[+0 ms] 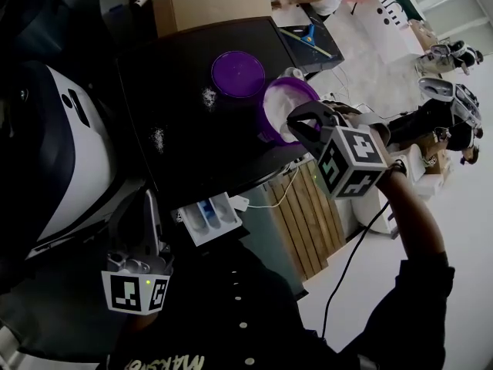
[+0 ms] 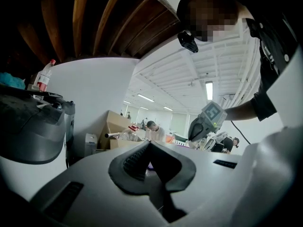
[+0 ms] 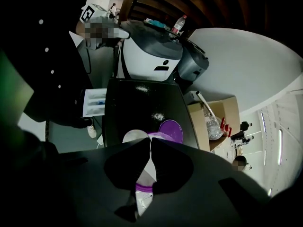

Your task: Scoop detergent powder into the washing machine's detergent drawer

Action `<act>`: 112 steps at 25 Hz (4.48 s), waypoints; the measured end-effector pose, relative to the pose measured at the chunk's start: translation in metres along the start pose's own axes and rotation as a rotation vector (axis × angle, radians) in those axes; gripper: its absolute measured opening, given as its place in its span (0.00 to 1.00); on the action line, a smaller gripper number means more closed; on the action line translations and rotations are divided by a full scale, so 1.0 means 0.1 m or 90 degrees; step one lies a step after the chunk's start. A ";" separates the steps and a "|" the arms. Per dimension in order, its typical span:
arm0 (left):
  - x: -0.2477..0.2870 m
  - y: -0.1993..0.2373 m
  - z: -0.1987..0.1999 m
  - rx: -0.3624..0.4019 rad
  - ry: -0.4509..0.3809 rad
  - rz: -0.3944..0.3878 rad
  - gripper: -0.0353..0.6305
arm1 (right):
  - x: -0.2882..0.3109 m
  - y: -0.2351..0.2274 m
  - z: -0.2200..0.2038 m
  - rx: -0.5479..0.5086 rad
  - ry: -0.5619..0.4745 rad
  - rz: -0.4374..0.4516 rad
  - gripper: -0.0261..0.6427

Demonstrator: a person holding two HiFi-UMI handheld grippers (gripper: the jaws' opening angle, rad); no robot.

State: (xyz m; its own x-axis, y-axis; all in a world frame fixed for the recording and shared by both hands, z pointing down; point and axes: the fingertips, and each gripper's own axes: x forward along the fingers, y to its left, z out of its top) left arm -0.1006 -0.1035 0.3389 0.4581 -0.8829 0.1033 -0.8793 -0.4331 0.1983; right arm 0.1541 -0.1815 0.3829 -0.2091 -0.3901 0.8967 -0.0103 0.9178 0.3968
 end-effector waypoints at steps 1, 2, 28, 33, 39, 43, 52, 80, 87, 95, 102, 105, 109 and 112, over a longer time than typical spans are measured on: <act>-0.01 0.01 0.01 0.000 -0.002 0.000 0.06 | -0.07 0.05 0.10 0.002 -0.008 0.003 0.09; -0.02 0.02 0.03 0.001 -0.005 -0.001 0.06 | -0.14 0.10 0.21 0.002 -0.016 0.006 0.09; -0.25 0.10 -0.03 0.020 0.014 -0.010 0.06 | 0.72 1.97 1.18 0.014 -0.135 -0.071 0.09; -0.24 0.06 -0.11 0.029 0.037 -0.007 0.06 | 1.08 2.13 1.03 0.043 -0.169 -0.130 0.09; -0.21 -0.02 -0.22 0.041 0.061 -0.007 0.06 | 1.39 2.36 0.90 0.012 -0.210 -0.215 0.09; -0.22 -0.06 -0.28 0.050 0.078 -0.003 0.06 | 1.45 2.44 0.90 -0.018 -0.259 -0.255 0.09; -0.26 -0.18 -0.44 0.060 0.106 0.005 0.06 | 1.42 2.57 0.90 -0.136 -0.387 -0.323 0.09; -0.25 -0.38 -0.63 0.067 0.132 0.029 0.06 | 1.20 2.46 0.92 -0.200 -0.468 -0.434 0.09; -0.21 -0.42 -0.65 0.066 0.135 0.025 0.06 | 1.31 2.46 0.89 -0.166 -0.458 -0.400 0.09; -0.17 -0.40 -0.57 0.064 0.118 0.027 0.06 | 1.32 2.42 0.95 -0.092 -0.411 -0.309 0.09; -0.14 -0.35 -0.39 0.060 0.082 0.027 0.06 | 1.33 2.37 0.96 -0.038 -0.280 -0.090 0.09; -0.13 -0.36 -0.28 0.056 0.063 0.022 0.06 | 1.36 2.43 0.90 0.026 -0.215 0.031 0.09; -0.13 -0.36 -0.14 0.052 0.040 0.014 0.06 | 1.30 2.34 0.85 0.093 -0.169 0.100 0.09; -0.14 -0.34 -0.04 0.051 0.022 0.009 0.06 | 1.24 2.31 0.88 0.117 -0.151 0.123 0.09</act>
State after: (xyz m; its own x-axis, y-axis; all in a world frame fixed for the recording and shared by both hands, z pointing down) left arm -0.0761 -0.0758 0.3348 0.4482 -0.8829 0.1396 -0.8929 -0.4346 0.1178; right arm 0.0397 -0.0111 0.5684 -0.4454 -0.1996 0.8728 -0.1202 0.9793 0.1626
